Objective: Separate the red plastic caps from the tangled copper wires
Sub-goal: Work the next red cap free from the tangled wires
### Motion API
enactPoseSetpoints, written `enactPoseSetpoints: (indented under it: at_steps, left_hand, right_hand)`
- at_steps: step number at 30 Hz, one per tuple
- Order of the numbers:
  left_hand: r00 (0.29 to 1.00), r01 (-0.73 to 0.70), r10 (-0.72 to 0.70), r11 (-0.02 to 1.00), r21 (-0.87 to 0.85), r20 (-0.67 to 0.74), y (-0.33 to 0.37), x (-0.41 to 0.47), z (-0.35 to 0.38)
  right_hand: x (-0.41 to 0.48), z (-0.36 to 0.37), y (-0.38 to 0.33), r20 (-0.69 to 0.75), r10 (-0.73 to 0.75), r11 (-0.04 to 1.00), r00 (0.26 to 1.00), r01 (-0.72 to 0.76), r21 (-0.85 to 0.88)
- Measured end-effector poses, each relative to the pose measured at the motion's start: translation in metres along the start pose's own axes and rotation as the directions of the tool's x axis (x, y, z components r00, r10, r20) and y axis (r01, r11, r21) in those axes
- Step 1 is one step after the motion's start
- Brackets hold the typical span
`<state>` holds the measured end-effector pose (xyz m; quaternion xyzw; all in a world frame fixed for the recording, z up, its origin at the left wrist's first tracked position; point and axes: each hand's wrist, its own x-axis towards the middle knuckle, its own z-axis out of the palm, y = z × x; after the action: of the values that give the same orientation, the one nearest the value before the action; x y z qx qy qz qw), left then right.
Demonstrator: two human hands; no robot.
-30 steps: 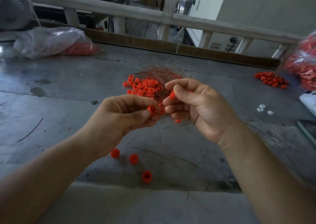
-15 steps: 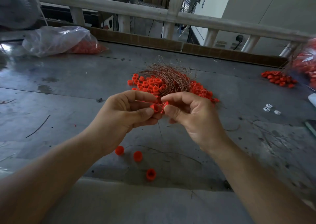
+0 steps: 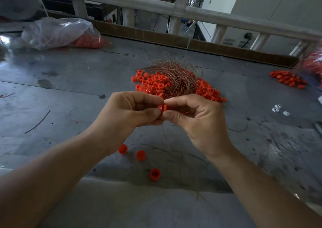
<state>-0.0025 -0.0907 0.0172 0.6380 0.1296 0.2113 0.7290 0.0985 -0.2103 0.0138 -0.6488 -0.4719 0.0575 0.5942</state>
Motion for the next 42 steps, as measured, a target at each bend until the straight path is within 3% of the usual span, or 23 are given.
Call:
enactPoseSetpoints:
  at_steps: [38,42]
  left_hand:
    - [0.999,-0.033,0.030,0.997,0.069,0.046,-0.0025,-0.0027,-0.0011]
    - [0.996,-0.087,0.084,0.988,0.131,0.028,-0.0030,-0.0050,0.0045]
  right_hand:
    - [-0.0023,-0.0072,0.0044,0.063,-0.195,0.936,0.979,0.205,-0.286]
    - [-0.0043,-0.0081,0.0046,0.047,-0.176,0.946,0.983,0.182,-0.269]
